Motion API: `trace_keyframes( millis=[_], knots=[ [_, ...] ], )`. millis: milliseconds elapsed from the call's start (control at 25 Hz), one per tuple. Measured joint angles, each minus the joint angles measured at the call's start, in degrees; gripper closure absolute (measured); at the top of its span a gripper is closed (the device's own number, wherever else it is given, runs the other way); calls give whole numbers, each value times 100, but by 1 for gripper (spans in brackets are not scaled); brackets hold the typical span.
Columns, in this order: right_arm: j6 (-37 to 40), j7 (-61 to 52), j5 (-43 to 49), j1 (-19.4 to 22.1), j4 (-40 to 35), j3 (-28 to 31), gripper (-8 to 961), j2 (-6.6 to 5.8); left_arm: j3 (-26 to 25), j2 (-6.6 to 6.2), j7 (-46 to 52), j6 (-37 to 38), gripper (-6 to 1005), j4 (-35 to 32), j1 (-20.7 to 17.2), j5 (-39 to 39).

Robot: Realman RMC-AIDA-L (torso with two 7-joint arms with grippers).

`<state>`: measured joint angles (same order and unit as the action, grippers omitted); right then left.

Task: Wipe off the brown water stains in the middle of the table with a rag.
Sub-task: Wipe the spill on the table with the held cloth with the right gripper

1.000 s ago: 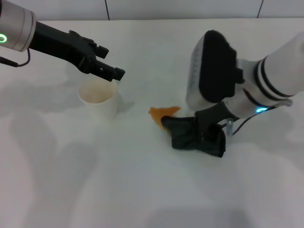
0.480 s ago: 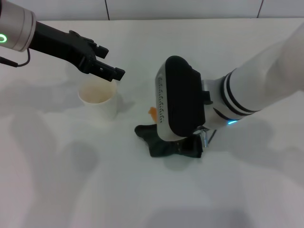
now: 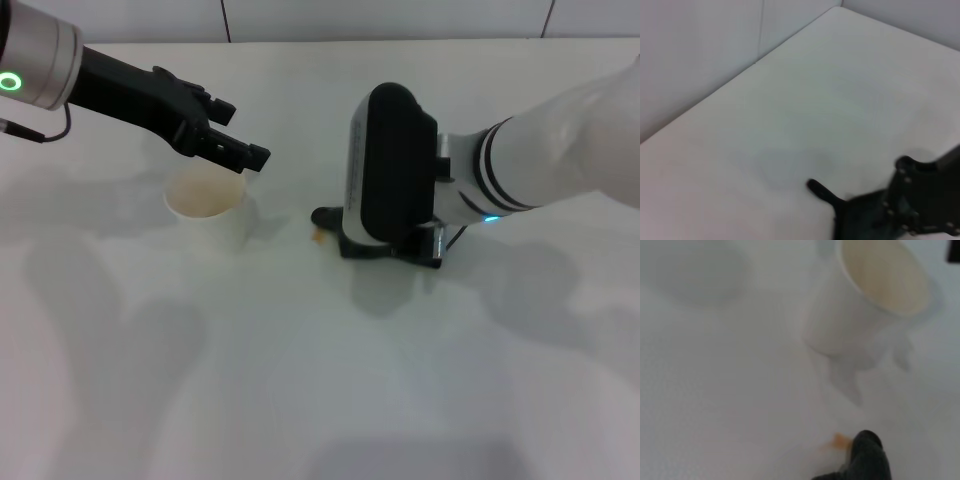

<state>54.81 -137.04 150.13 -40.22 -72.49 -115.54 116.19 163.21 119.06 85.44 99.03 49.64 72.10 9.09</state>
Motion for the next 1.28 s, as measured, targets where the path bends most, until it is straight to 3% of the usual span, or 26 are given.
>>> trace_keyframes(
  millis=[400, 720, 1040, 1280],
  knots=[
    [-141, -267, 299, 45, 60, 167, 878, -7, 0, -8, 17, -66, 105, -78, 14, -1],
    [517, -146, 219, 98, -620, -404, 878, -24, 0, -6, 17, -116, 105, -78, 2, 13],
    [1053, 720, -356, 380, -1110, -410, 878, -36, 0, -6, 17, -152, 105, -78, -1, 31],
    [690, 786, -332, 417, -1021, -404, 878, -11, 0, -6, 16, -203, 105, -77, 2, 72]
  ],
)
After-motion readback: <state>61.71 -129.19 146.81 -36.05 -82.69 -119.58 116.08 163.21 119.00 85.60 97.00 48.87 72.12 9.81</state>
